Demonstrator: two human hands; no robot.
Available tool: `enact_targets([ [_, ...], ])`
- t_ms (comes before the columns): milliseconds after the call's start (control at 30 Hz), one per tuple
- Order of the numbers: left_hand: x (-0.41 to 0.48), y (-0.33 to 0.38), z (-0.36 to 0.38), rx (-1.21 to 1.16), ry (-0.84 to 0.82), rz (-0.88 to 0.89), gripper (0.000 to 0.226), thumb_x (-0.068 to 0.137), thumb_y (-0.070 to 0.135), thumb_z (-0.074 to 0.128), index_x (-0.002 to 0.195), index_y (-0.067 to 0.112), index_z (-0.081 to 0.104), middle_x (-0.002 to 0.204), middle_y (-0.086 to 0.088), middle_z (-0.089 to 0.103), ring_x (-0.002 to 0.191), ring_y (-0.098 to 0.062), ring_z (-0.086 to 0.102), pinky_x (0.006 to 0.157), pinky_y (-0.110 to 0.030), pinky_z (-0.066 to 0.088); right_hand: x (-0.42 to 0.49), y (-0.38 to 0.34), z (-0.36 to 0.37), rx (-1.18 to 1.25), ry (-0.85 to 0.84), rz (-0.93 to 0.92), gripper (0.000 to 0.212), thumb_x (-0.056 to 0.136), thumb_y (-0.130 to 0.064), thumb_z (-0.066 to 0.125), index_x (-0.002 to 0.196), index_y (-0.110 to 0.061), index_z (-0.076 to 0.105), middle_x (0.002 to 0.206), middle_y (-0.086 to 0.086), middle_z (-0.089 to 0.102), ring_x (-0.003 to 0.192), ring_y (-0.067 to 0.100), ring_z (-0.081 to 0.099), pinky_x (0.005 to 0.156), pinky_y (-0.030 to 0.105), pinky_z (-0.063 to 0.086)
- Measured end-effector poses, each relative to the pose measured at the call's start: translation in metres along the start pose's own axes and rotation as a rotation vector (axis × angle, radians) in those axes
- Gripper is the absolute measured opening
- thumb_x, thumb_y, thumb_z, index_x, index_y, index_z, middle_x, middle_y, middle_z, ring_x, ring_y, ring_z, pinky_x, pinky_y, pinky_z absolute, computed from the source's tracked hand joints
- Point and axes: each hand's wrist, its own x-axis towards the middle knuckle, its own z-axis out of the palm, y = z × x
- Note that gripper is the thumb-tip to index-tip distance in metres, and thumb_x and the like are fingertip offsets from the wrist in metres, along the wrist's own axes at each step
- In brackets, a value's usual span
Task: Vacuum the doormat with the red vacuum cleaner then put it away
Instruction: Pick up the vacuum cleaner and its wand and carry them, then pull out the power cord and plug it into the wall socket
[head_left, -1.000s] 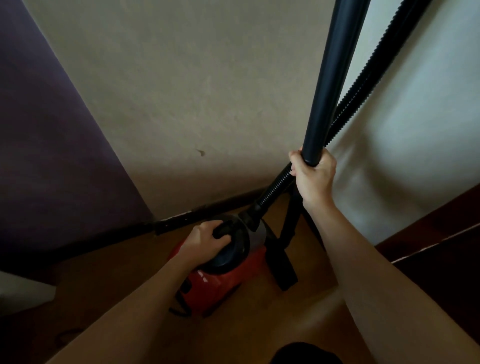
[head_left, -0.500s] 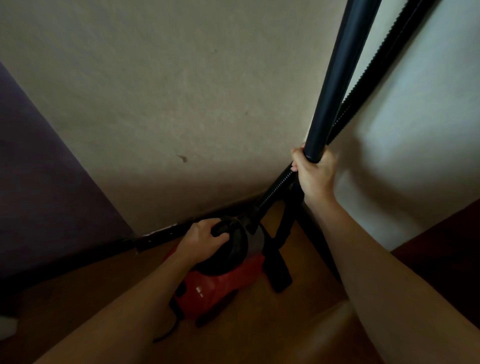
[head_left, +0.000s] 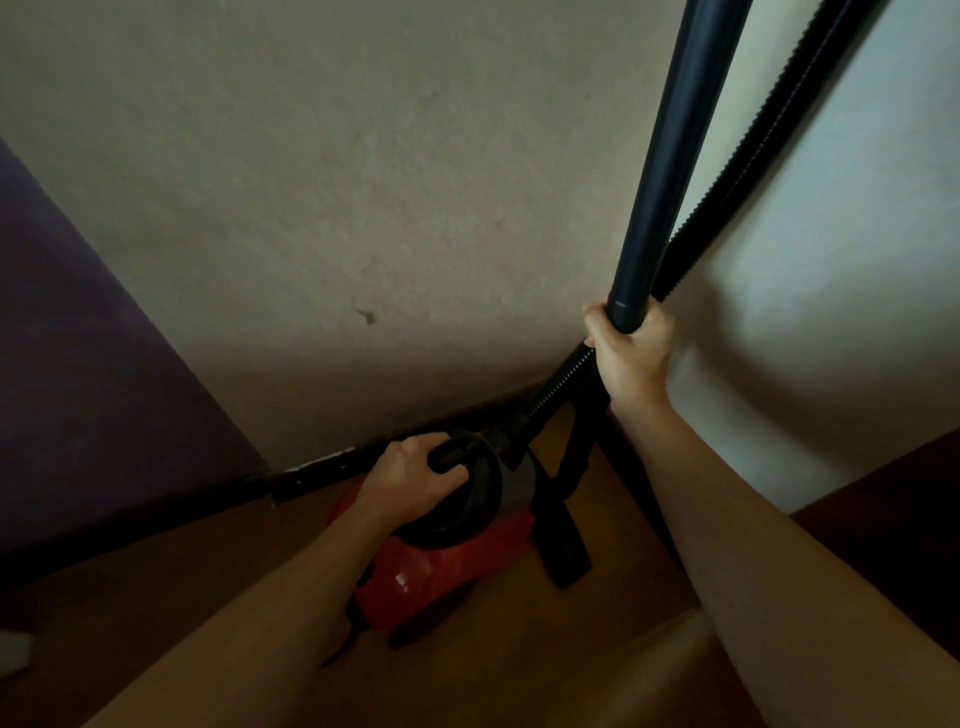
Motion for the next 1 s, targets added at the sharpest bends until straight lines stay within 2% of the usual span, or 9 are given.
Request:
enact_targets([
  [167, -0.006, 0.000, -0.001, 0.011, 0.063, 0.021, 0.018, 0.089, 0.041, 0.066, 0.095, 0.025, 0.063, 0.077, 0.007, 0.066, 0.064, -0.007, 0.065, 0.062, -0.039, 0.059, -0.003, 0.000, 0.002, -0.006, 0.004, -0.008, 0.016, 0.082, -0.015, 0.075, 0.076, -0.014, 0.060, 0.069, 0.006, 0.055, 0.062, 0.018, 0.055, 0.059, 0.031, 0.046],
  [300, -0.015, 0.003, -0.007, 0.048, 0.077, 0.006, 0.029, 0.088, 0.046, 0.066, 0.109, 0.028, 0.056, 0.089, 0.009, 0.067, 0.072, -0.007, 0.067, 0.062, -0.037, 0.061, -0.009, 0.001, -0.001, -0.066, -0.025, -0.034, 0.015, 0.084, -0.022, 0.079, 0.084, -0.020, 0.063, 0.073, -0.008, 0.058, 0.067, 0.005, 0.058, 0.064, 0.023, 0.049],
  [533, -0.029, 0.008, -0.020, 0.066, -0.003, -0.017, 0.046, 0.088, 0.049, 0.067, 0.124, 0.026, 0.051, 0.112, 0.006, 0.062, 0.093, -0.011, 0.064, 0.073, -0.028, 0.058, -0.008, -0.009, 0.000, -0.182, -0.073, 0.025, 0.021, 0.087, -0.028, 0.077, 0.099, -0.014, 0.066, 0.081, -0.010, 0.061, 0.073, 0.003, 0.060, 0.069, 0.027, 0.048],
  [667, -0.034, 0.010, -0.029, 0.103, 0.048, 0.026, 0.049, 0.086, 0.051, 0.068, 0.126, 0.027, 0.052, 0.117, 0.007, 0.058, 0.103, -0.011, 0.060, 0.083, -0.031, 0.056, -0.006, -0.015, 0.000, -0.218, -0.100, 0.059, 0.022, 0.088, -0.029, 0.077, 0.099, -0.017, 0.063, 0.085, -0.009, 0.062, 0.080, 0.011, 0.063, 0.075, 0.033, 0.052],
  [733, -0.036, 0.011, -0.032, 0.084, 0.087, 0.057, 0.049, 0.085, 0.051, 0.069, 0.125, 0.027, 0.053, 0.117, 0.007, 0.057, 0.105, -0.012, 0.059, 0.087, -0.032, 0.056, -0.007, -0.018, -0.001, -0.215, -0.099, 0.062, 0.024, 0.087, -0.027, 0.078, 0.105, -0.019, 0.064, 0.092, -0.006, 0.066, 0.088, 0.015, 0.066, 0.079, 0.035, 0.055],
  [867, -0.041, 0.019, -0.036, 0.040, 0.161, 0.124, 0.051, 0.085, 0.050, 0.069, 0.127, 0.027, 0.055, 0.115, 0.007, 0.057, 0.103, -0.010, 0.058, 0.089, -0.034, 0.056, -0.023, -0.027, -0.008, -0.190, -0.047, 0.017, 0.051, 0.086, -0.018, 0.080, 0.133, -0.014, 0.059, 0.125, 0.002, 0.066, 0.111, 0.015, 0.064, 0.095, 0.027, 0.052],
  [1000, -0.052, 0.029, -0.046, 0.021, 0.180, 0.148, 0.052, 0.087, 0.048, 0.068, 0.132, 0.028, 0.052, 0.119, 0.008, 0.057, 0.105, -0.010, 0.057, 0.088, -0.030, 0.055, -0.053, -0.037, -0.012, -0.156, -0.057, -0.060, 0.056, 0.086, -0.014, 0.080, 0.137, -0.013, 0.057, 0.133, 0.003, 0.062, 0.119, 0.015, 0.061, 0.100, 0.030, 0.050],
])
